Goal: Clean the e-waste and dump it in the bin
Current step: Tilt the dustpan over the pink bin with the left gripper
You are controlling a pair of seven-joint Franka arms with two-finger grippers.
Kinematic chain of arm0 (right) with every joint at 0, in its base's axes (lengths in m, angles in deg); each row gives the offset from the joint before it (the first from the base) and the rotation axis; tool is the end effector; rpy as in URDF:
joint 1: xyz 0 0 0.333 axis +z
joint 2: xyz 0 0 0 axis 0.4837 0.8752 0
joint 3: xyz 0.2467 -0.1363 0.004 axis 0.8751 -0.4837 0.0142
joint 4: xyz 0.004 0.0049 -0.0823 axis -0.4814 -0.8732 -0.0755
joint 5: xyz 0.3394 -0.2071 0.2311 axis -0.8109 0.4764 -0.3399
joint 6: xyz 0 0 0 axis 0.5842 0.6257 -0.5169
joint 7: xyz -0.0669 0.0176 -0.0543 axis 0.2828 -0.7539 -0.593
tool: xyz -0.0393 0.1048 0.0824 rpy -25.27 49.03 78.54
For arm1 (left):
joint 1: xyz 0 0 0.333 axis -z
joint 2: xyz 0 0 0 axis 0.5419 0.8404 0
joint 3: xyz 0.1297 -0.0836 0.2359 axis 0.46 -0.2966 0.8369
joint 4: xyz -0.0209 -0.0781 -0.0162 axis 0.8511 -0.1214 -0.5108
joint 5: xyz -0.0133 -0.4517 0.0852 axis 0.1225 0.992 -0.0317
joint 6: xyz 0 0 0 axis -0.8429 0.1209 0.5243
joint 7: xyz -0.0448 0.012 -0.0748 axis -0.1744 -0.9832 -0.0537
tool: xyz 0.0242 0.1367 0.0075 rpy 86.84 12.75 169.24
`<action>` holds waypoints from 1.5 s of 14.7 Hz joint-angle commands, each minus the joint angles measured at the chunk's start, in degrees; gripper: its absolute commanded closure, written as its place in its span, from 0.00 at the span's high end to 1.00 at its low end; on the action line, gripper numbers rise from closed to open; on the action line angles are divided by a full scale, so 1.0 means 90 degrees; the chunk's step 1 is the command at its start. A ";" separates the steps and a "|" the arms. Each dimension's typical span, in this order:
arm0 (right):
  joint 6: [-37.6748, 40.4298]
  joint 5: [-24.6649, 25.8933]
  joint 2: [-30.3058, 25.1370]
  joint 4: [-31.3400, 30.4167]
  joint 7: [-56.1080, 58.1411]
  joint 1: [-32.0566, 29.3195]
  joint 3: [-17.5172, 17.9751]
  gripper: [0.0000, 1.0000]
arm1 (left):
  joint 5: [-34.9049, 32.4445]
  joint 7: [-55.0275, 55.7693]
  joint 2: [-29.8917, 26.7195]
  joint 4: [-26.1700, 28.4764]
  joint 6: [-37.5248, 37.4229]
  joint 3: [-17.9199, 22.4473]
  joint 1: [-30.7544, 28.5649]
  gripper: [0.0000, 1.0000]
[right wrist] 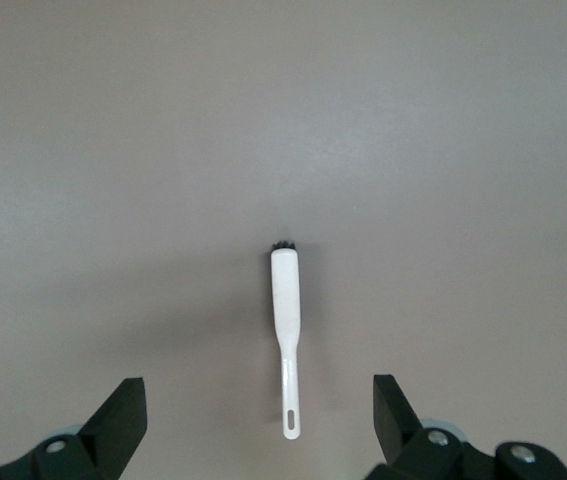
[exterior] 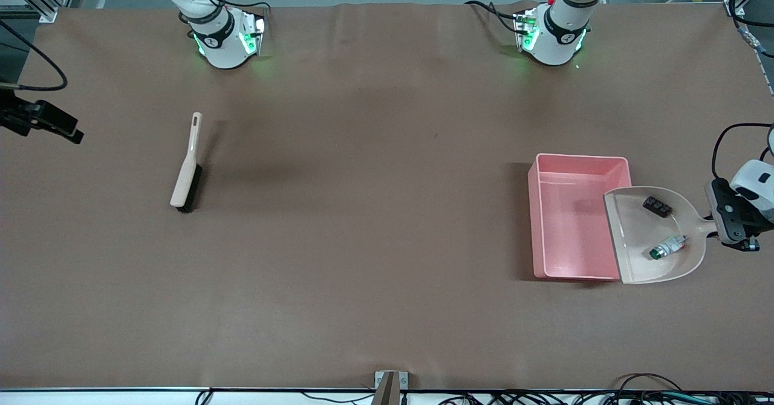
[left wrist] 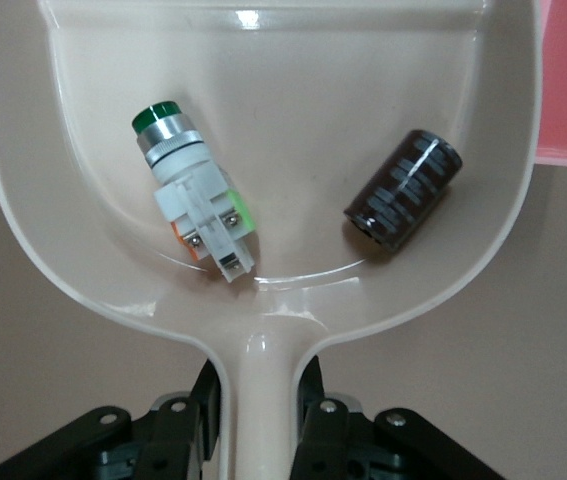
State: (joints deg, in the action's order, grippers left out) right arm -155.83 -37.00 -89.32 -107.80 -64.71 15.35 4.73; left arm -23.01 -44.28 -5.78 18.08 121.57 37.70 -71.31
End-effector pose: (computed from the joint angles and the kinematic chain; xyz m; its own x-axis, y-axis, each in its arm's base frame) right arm 0.6181 -0.0511 0.5700 0.9878 -0.1558 0.0021 -0.1558 -0.9876 0.0167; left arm 0.7045 0.1492 0.2868 0.0099 -0.9944 -0.1054 -0.9999 -0.0102 0.0025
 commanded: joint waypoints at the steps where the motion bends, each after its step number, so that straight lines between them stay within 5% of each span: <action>1: 0.0351 -0.0134 0.0084 0.0206 0.0373 -0.0337 0.0029 1.00 | 0.0201 0.0177 -0.0817 0.0679 0.0216 0.0813 0.0817 0.00; 5: 0.0459 -0.0124 0.0074 0.0216 0.0550 -0.0230 -0.0058 1.00 | 0.0191 0.0578 -0.1433 0.1490 0.0733 0.2287 0.2350 0.00; 8: 0.0674 -0.0133 0.0074 0.0216 0.0550 0.0704 -0.0964 1.00 | 0.0094 0.0830 -0.1667 0.1813 0.0901 0.2660 0.2878 0.00; 11: 0.0645 -0.0134 0.0074 0.0235 0.0550 0.0845 -0.1065 1.00 | -0.0208 0.0939 -0.1941 0.2009 0.0862 0.3490 0.3864 0.00; 18: 0.0713 -0.0143 0.0074 0.0235 0.0550 0.0864 -0.1055 1.00 | -0.1663 0.2218 -0.2186 0.1970 -0.0084 0.3482 0.4501 0.00; 22: 0.0723 -0.0153 0.0074 0.0225 0.0550 0.0776 -0.1074 1.00 | -0.1801 0.2141 -0.2205 0.1824 -0.0095 0.3336 0.4511 0.00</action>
State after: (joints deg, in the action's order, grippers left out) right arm -150.10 -37.61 -88.98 -106.75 -60.36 22.71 -4.61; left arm -37.88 -24.73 -24.16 34.71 121.46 68.29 -30.83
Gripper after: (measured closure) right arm 0.000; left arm 0.665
